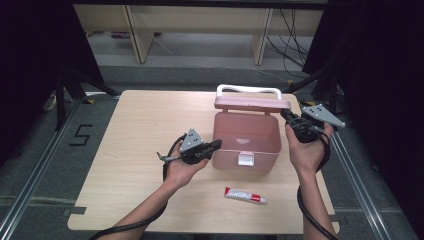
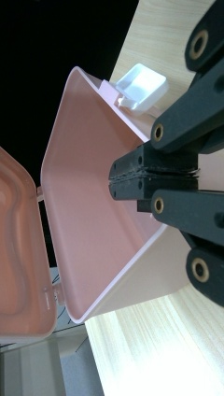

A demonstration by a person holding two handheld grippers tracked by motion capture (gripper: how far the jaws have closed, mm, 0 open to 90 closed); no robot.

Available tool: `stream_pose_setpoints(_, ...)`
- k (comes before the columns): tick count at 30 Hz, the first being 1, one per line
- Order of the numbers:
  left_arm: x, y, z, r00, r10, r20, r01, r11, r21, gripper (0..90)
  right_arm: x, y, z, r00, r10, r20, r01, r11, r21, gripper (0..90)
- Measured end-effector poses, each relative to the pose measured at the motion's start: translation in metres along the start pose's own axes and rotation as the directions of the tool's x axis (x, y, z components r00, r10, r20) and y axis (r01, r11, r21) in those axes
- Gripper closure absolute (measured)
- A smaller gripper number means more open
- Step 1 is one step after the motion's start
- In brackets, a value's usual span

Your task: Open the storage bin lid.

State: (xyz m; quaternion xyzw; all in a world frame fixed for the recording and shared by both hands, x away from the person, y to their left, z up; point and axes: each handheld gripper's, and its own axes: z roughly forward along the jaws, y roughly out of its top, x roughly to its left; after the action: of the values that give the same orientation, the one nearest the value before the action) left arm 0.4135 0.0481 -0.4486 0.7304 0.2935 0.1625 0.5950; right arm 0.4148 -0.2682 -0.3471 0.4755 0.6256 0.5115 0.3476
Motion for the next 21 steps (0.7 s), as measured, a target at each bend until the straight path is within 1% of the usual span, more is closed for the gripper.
stream_pose_setpoints(1,0.0,0.0,0.0,1.0,0.0,0.0,0.0,1.0,0.0,88.2,-0.001,0.001,0.001,1.0,-0.007,0.002,0.007,1.0,-0.006,90.0)
stream_pose_setpoints(2,0.0,0.0,0.0,1.0,0.001,0.0,-0.001,1.0,-0.001,88.2,0.001,0.001,0.002,0.9999,0.016,-0.002,-0.016,1.0,0.001,90.0)
stream_pose_setpoints(3,0.0,0.0,0.001,1.0,0.0,0.001,0.0,1.0,0.0,88.2,0.0,0.002,0.002,1.0,0.006,0.003,-0.006,1.0,0.0,90.0)
stream_pose_setpoints(5,0.0,0.0,0.001,1.0,0.0,0.001,0.0,1.0,0.0,88.1,0.001,0.003,0.004,0.9998,0.012,0.015,-0.012,1.0,-0.01,90.0)
stream_pose_setpoints(6,0.0,0.0,0.001,1.0,0.001,0.001,-0.001,1.0,0.0,88.1,0.001,0.004,0.004,0.9998,0.013,0.016,-0.013,1.0,-0.005,90.0)
stream_pose_setpoints(8,0.0,0.0,0.001,1.0,0.0,0.001,0.0,1.0,-0.001,88.1,0.001,0.005,0.006,0.9997,0.001,0.023,-0.001,1.0,-0.014,90.0)
stream_pose_setpoints(9,0.0,0.0,0.001,1.0,0.0,0.001,0.0,1.0,-0.001,88.2,0.0,0.005,0.008,0.9999,0.001,0.016,-0.001,1.0,-0.019,90.0)
stream_pose_setpoints(10,0.0,0.0,0.001,1.0,0.0,0.001,0.0,1.0,-0.001,88.1,0.0,0.005,0.009,0.9997,-0.002,0.026,0.003,1.0,-0.023,90.0)
stream_pose_setpoints(12,0.0,0.0,0.001,1.0,-0.001,0.002,0.001,1.0,-0.002,88.2,0.0,0.006,0.01,0.9997,0.0,0.023,0.001,1.0,-0.025,90.0)
stream_pose_setpoints(13,0.0,0.0,0.001,1.0,-0.001,0.004,0.001,1.0,-0.006,88.2,0.0,0.006,0.01,0.9997,-0.006,0.023,0.007,1.0,-0.022,90.0)
stream_pose_setpoints(14,0.0,0.0,0.001,1.0,-0.001,0.001,0.001,1.0,-0.002,88.3,0.001,0.007,0.01,0.9995,0.01,0.03,-0.01,1.0,-0.019,90.0)
stream_pose_setpoints(17,0.0,0.0,0.001,1.0,-0.001,0.001,0.001,1.0,-0.002,88.3,0.0,0.008,0.016,0.9995,-0.003,0.032,0.004,0.999,-0.038,90.0)
stream_pose_setpoints(19,0.0,0.0,0.001,1.0,0.0,0.001,0.0,1.0,-0.002,88.3,0.0,0.009,0.016,0.9993,-0.009,0.035,0.011,0.999,-0.035,90.0)
stream_pose_setpoints(20,0.0,0.0,0.001,1.0,0.0,0.001,0.0,1.0,-0.001,88.3,0.001,0.009,0.016,0.9993,0.0,0.036,0.001,0.999,-0.033,90.0)
stream_pose_setpoints(21,0.0,-0.001,0.001,1.0,0.0,0.001,0.0,1.0,-0.002,88.3,0.001,0.009,0.018,0.9996,-0.005,0.029,0.006,0.999,-0.035,90.0)
